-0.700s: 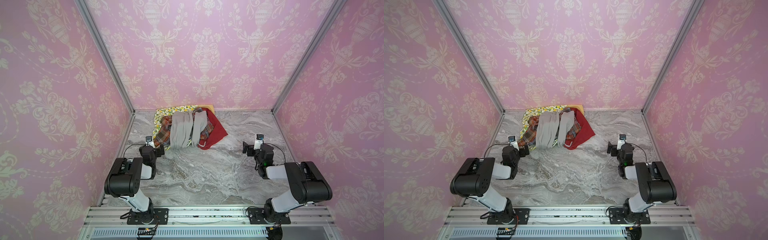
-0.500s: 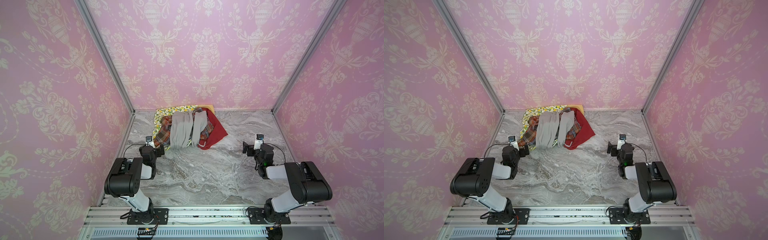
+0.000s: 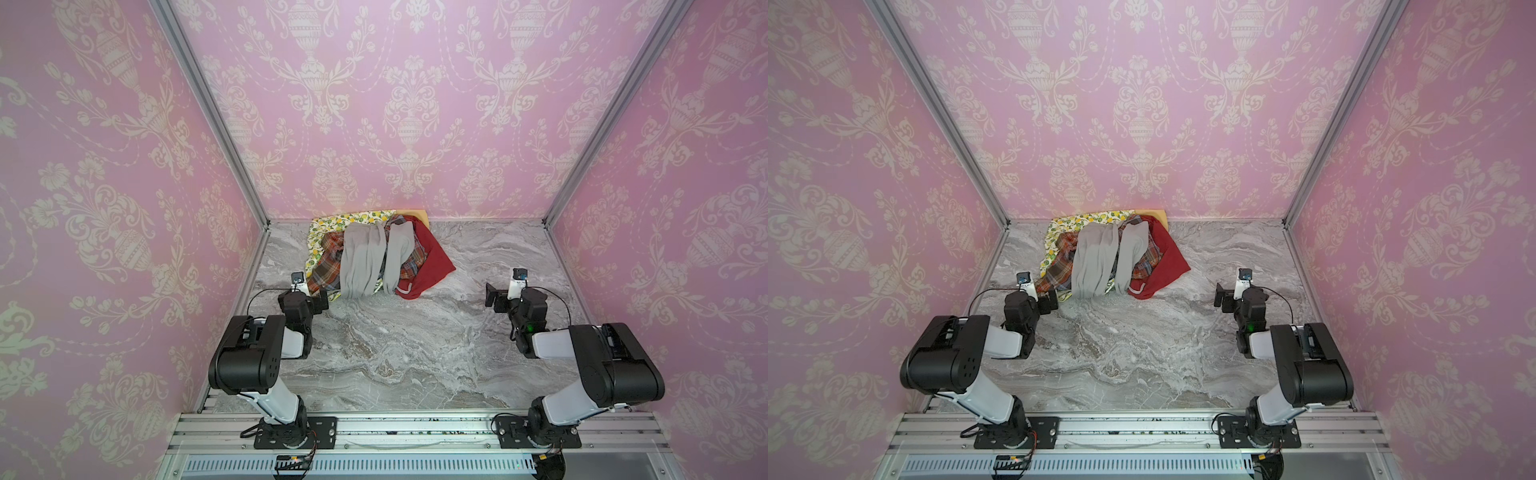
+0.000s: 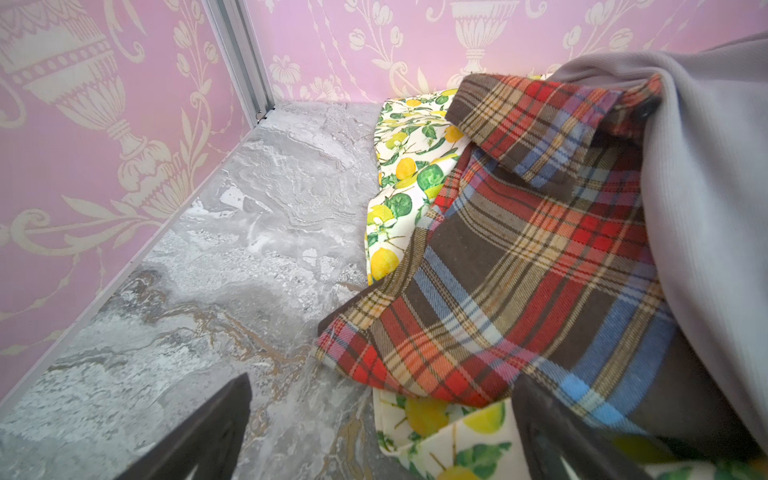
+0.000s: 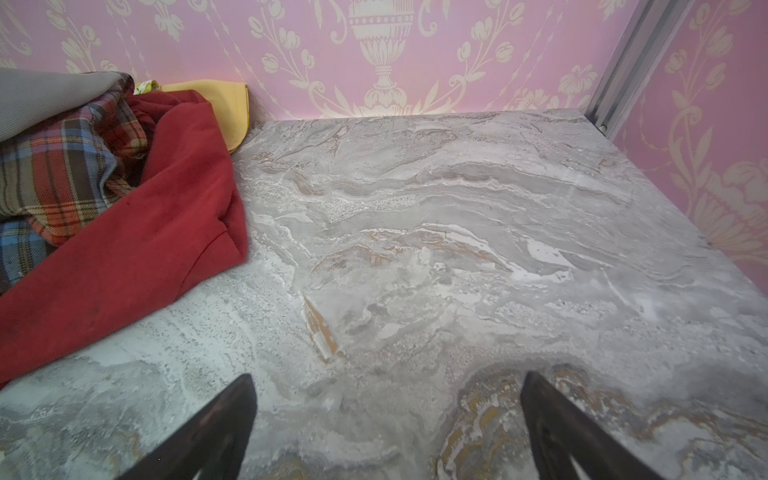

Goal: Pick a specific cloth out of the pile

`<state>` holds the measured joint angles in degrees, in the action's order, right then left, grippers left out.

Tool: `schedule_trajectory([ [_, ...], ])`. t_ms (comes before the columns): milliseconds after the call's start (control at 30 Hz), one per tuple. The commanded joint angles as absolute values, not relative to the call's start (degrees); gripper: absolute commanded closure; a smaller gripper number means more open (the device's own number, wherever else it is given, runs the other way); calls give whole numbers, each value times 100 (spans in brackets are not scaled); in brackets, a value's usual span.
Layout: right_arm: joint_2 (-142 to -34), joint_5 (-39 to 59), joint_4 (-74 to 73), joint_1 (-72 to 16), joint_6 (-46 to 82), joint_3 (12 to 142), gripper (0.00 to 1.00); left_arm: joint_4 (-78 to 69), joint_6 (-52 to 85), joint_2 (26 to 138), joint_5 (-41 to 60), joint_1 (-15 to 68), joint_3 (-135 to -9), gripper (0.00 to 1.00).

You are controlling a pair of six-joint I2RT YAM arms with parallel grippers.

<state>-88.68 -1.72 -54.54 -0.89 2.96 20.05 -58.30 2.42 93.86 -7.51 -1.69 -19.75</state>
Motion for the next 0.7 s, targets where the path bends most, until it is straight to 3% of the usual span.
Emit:
schedule_trajectory([
  [0,-8861,-133,-5440,-88,259,2075,0,-6086,316,9374,-953,-193,-1898,1],
  [667,-8864,-149,-5440,-88,247,2083,0,-5862,167,9378,-922,-88,-2020,1],
])
